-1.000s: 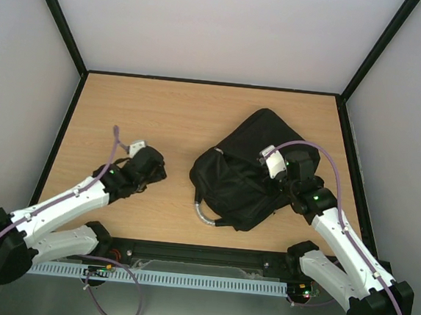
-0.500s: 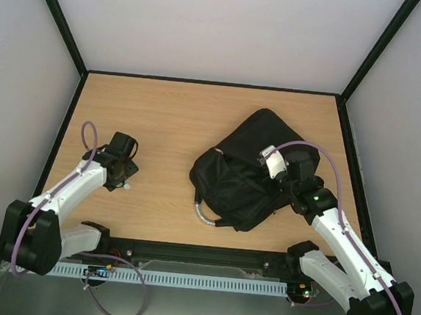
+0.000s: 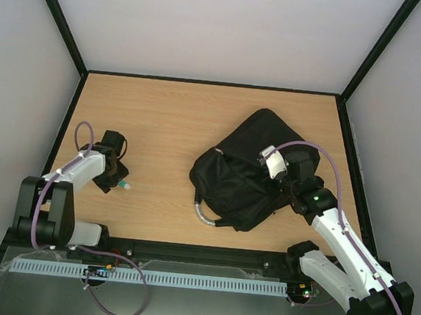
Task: Pack the student bag
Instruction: Pick up the stationery from the center of the board, then place the stationery at the center of the board.
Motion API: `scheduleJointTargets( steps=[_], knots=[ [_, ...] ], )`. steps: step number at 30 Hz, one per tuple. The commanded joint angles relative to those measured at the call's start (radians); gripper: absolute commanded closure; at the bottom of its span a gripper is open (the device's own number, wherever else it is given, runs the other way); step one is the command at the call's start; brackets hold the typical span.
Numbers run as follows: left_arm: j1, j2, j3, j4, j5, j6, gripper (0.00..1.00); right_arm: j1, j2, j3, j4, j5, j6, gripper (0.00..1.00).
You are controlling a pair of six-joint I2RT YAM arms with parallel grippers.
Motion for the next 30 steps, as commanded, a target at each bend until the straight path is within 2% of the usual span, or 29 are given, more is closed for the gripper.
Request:
scheduleJointTargets(
  steps=[1, 6, 8, 10, 12, 15, 18, 20, 25, 30],
  knots=[
    [0.024, 0.046, -0.014, 0.004, 0.034, 0.027, 0.46, 0.016, -0.032, 0.002, 0.028, -0.054, -0.012, 0.99],
    [0.033, 0.09, -0.017, 0.016, 0.05, 0.038, 0.54, 0.016, -0.031, 0.002, 0.028, -0.056, -0.012, 0.99],
    [0.033, 0.1, -0.019, 0.019, 0.052, 0.041, 0.6, 0.016, -0.031, 0.002, 0.028, -0.055, -0.012, 0.99],
    [0.033, 0.107, -0.023, 0.022, 0.063, 0.045, 0.72, 0.016, -0.031, 0.002, 0.028, -0.055, -0.012, 0.99],
    [0.033, 0.102, -0.034, 0.029, 0.091, 0.054, 0.88, 0.016, -0.031, 0.002, 0.028, -0.055, -0.013, 0.99],
    [0.014, 0.078, -0.066, 0.052, 0.145, 0.073, 0.98, 0.016, -0.029, 0.002, 0.028, -0.056, -0.012, 0.99],
    [-0.048, 0.029, -0.094, 0.072, 0.172, 0.103, 0.98, 0.016, -0.028, 0.002, 0.028, -0.056, -0.012, 0.99],
    [-0.127, -0.021, -0.104, 0.083, 0.183, 0.147, 0.93, 0.016, -0.028, 0.002, 0.028, -0.056, -0.012, 0.99],
    [-0.461, -0.128, -0.09, 0.097, 0.165, 0.199, 0.87, 0.016, -0.022, 0.003, 0.029, -0.057, -0.014, 0.99],
    [-0.675, -0.127, -0.084, 0.1, 0.185, 0.248, 0.87, 0.016, -0.021, 0.003, 0.027, -0.057, -0.012, 0.99]
  ],
)
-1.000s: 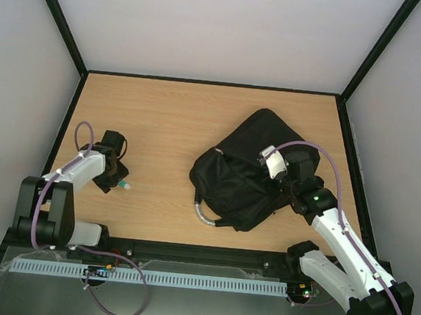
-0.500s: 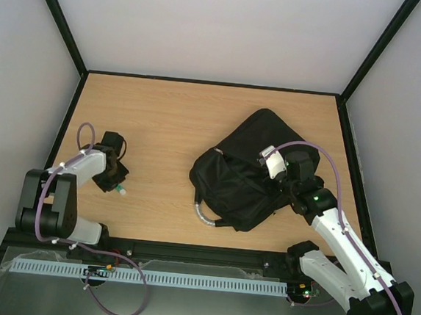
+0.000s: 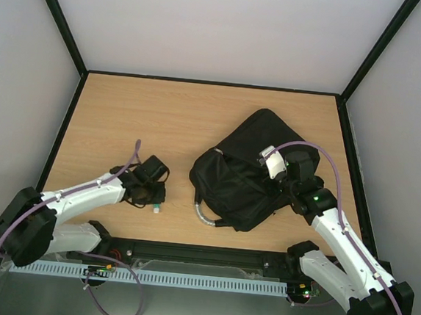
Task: Pack the student bag
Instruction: Place the stationery at the center of the board.
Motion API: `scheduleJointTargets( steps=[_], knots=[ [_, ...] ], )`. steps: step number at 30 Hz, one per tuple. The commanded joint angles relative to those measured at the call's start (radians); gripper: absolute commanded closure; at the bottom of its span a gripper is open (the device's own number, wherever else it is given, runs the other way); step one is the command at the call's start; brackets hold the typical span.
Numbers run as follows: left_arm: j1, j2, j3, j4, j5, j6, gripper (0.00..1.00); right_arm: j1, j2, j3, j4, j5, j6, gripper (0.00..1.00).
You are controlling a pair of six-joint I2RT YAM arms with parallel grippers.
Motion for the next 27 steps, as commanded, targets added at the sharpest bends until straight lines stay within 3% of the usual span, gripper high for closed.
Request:
scheduleJointTargets(
  steps=[1, 6, 9, 14, 17, 19, 27],
  knots=[
    [-0.148, 0.033, 0.012, -0.02, 0.035, 0.069, 0.87, 0.014, -0.02, 0.005, 0.027, -0.057, -0.01, 0.99],
    [-0.424, 0.237, 0.141, -0.094, -0.049, 0.094, 0.88, 0.014, -0.017, 0.006, 0.027, -0.06, -0.01, 0.99],
    [-0.533, 0.347, 0.227, -0.142, -0.116, 0.088, 0.86, 0.014, -0.015, 0.007, 0.026, -0.061, -0.01, 0.99],
    [-0.566, 0.429, 0.268, -0.114, -0.101, 0.098, 0.77, 0.014, -0.018, 0.007, 0.024, -0.057, -0.01, 0.99],
    [-0.567, 0.428, 0.268, -0.105, -0.1, 0.096, 0.61, 0.014, -0.02, 0.005, 0.025, -0.057, -0.01, 0.99],
    [-0.57, 0.421, 0.268, -0.108, -0.093, 0.09, 0.56, 0.014, -0.02, 0.005, 0.025, -0.058, -0.012, 0.99],
    [-0.65, 0.345, 0.22, -0.143, -0.067, -0.014, 0.54, 0.014, -0.02, 0.005, 0.025, -0.062, -0.012, 0.99]
  ],
)
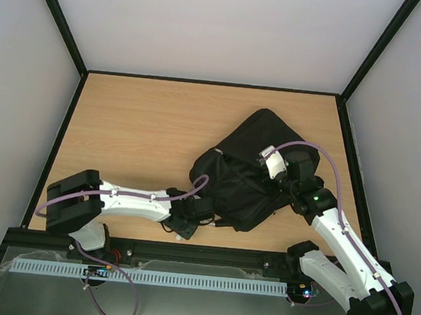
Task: Pack the student bag
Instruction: Place the stationery at the center of the board, then pick up the stationery from the center of the board.
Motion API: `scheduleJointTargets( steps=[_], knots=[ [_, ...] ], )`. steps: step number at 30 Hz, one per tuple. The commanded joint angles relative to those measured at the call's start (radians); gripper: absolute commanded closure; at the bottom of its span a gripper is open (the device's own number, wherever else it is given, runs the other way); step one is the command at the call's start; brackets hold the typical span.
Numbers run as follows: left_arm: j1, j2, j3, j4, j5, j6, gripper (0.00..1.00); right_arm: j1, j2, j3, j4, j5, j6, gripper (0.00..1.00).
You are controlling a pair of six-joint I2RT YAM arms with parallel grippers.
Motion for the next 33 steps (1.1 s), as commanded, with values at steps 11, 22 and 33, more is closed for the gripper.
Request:
scheduleJointTargets(
  steps=[11, 22, 33],
  knots=[
    [-0.135, -0.035, -0.059, -0.017, 0.016, -0.151, 0.64, 0.014, -0.021, 0.007, 0.021, -0.072, -0.012, 0.99],
    [-0.13, -0.073, 0.166, -0.275, -0.135, -0.069, 0.84, 0.014, -0.028, 0.007, 0.021, -0.069, -0.011, 0.99],
    [0.024, -0.018, 0.455, -0.191, -0.029, 0.233, 0.85, 0.013, -0.032, 0.007, 0.021, -0.076, -0.012, 0.99]
  ],
)
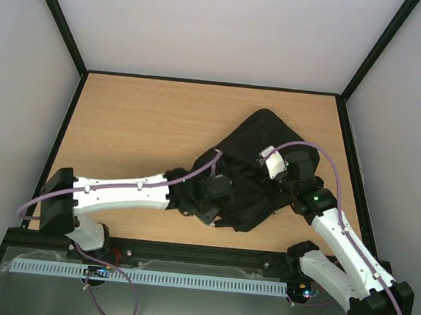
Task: Pack the student bag
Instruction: Pick up the stationery from the center of the board, then place the stationery in the student bag.
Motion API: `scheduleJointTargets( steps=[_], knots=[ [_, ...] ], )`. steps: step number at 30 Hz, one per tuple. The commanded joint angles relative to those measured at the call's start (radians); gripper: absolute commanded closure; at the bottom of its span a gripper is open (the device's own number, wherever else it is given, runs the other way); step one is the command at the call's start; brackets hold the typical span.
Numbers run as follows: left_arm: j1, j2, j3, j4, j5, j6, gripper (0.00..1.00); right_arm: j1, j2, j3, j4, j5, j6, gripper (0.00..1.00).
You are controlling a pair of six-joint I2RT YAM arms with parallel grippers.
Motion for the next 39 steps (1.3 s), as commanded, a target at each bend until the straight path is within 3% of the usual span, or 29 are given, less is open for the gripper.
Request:
scheduleJointTargets(
  steps=[1, 7, 17, 24, 34, 37, 39],
  knots=[
    [0.099, 0.065, 0.087, 0.068, 0.045, 0.175, 0.85, 0.014, -0.031, 0.007, 0.022, -0.069, -0.011, 0.99],
    [0.204, 0.187, 0.157, 0.227, 0.171, 0.26, 0.86, 0.014, -0.028, 0.007, 0.019, -0.078, -0.012, 0.99],
    [0.312, 0.406, 0.299, 0.399, 0.286, 0.231, 0.87, 0.014, -0.024, 0.007, 0.017, -0.081, -0.015, 0.99],
    [0.313, 0.435, 0.338, 0.413, 0.245, 0.185, 0.69, 0.014, -0.021, 0.004, 0.017, -0.078, -0.015, 0.99],
    [0.291, 0.206, 0.091, 0.408, 0.24, 0.146, 0.64, 0.014, -0.012, 0.007, 0.017, -0.085, -0.018, 0.99],
    [0.277, 0.168, 0.007, 0.45, 0.252, 0.115, 0.71, 0.014, -0.013, 0.006, 0.019, -0.084, -0.018, 0.99],
    [0.275, 0.166, -0.027, 0.479, 0.253, 0.106, 0.82, 0.014, -0.011, 0.006, 0.019, -0.086, -0.018, 0.99]
  ],
)
